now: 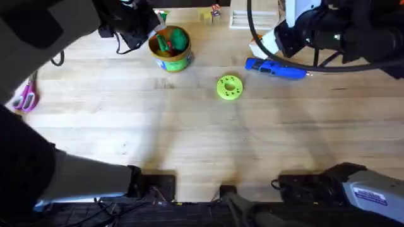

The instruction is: Pick up the gripper from the table and insert it into the empty holder that is missing its gripper. Then pick up a screw, insert it into the mounting hole, and use the screwdriver to tighten it. Finally, clean up the table by picking up the vegetable and placing it into the bucket.

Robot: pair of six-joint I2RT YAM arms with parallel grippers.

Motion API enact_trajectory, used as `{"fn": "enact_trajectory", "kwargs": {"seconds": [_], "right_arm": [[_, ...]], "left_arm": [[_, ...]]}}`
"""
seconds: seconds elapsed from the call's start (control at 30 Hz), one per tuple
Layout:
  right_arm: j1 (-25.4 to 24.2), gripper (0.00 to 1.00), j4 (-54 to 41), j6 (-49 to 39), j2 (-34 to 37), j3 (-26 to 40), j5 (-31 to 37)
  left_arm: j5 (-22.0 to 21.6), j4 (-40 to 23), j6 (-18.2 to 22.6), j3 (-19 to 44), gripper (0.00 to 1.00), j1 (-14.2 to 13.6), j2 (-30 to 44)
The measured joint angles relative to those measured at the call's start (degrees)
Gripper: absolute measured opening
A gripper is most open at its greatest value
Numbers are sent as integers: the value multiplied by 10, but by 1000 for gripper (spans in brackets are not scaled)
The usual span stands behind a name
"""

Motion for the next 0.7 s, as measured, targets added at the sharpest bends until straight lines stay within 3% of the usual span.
{"fn": "enact_trajectory", "kwargs": {"seconds": [0.07,0.23,0.27,0.3,0.5,0.7], "right_arm": [[0,943,0,0,0,0,0],[0,943,0,0,0,0,0],[0,943,0,0,0,0,0],[0,943,0,3,0,0,0],[0,943,-18,58,-16,0,0],[0,943,-166,85,-51,63,0]], "left_arm": [[4,-6,0,0,30,0,0],[19,-8,8,0,789,0,0],[26,-10,15,0,922,0,0],[35,-24,24,4,978,1,0],[45,-190,95,90,995,-1,0],[-12,-397,207,260,995,-25,-11]]}}
